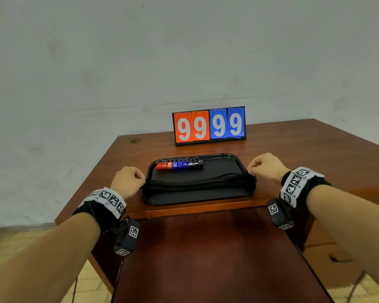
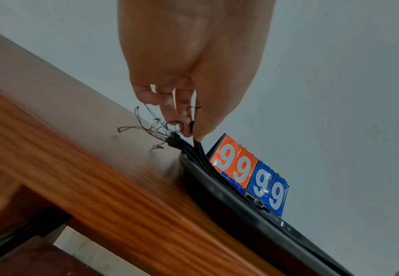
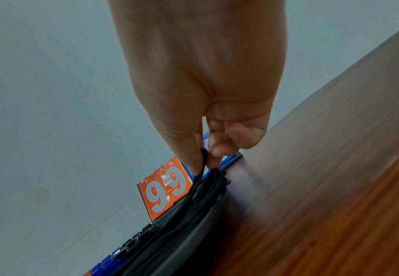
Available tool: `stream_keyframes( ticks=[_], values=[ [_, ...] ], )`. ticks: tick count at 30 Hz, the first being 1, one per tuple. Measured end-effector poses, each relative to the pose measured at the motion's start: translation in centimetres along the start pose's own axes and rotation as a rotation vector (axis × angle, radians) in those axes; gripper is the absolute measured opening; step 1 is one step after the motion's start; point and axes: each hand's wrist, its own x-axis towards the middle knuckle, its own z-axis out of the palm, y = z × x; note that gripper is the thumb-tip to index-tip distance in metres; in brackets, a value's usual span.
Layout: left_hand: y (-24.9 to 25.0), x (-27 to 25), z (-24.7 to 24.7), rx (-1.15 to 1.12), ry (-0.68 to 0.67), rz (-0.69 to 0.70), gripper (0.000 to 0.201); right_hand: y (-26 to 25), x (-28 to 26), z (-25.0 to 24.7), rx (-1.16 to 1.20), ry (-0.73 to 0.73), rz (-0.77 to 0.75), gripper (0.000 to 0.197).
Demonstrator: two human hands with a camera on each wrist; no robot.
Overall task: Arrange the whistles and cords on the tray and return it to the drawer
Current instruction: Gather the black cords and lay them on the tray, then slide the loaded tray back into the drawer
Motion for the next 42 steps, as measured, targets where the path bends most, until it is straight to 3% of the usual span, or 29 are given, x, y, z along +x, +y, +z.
stream_keyframes(
  ticks=[8,12,16,18,20,31,42],
  values=[
    [-0.3,0.0,0.1,0.13,-0.015,-0.046,0.012,-0.3,-0.2,0.3,-0.092,-0.008,-0.017,0.004],
    [1.0,0.2,0.3,0.244,0.011,0.08,0.011,-1.4,0.1,-0.1,-0.35,-0.077,-0.158,0.042],
    [2.0,0.8,0.9,0.34,-0.174,0.153,0.037,-2.5,0.8,0.8,-0.504,-0.343,-0.211,0.071],
    [1.9,1.0,1.3,0.373,-0.274,0.158,0.041,-2.6,1.1,1.4,-0.546,-0.427,-0.21,0.076],
    [1.8,1.2,1.6,0.409,-0.312,0.166,0.038,-2.7,1.4,1.7,-0.567,-0.459,-0.219,0.073],
    [0.8,1.5,1.7,0.526,-0.168,0.197,0.012,-2.6,1.8,1.3,-0.722,-0.381,-0.321,0.039],
    [1.1,1.2,1.9,0.56,-0.145,0.206,0.01,-2.5,1.6,1.8,-0.819,-0.31,-0.287,0.039]
  ],
)
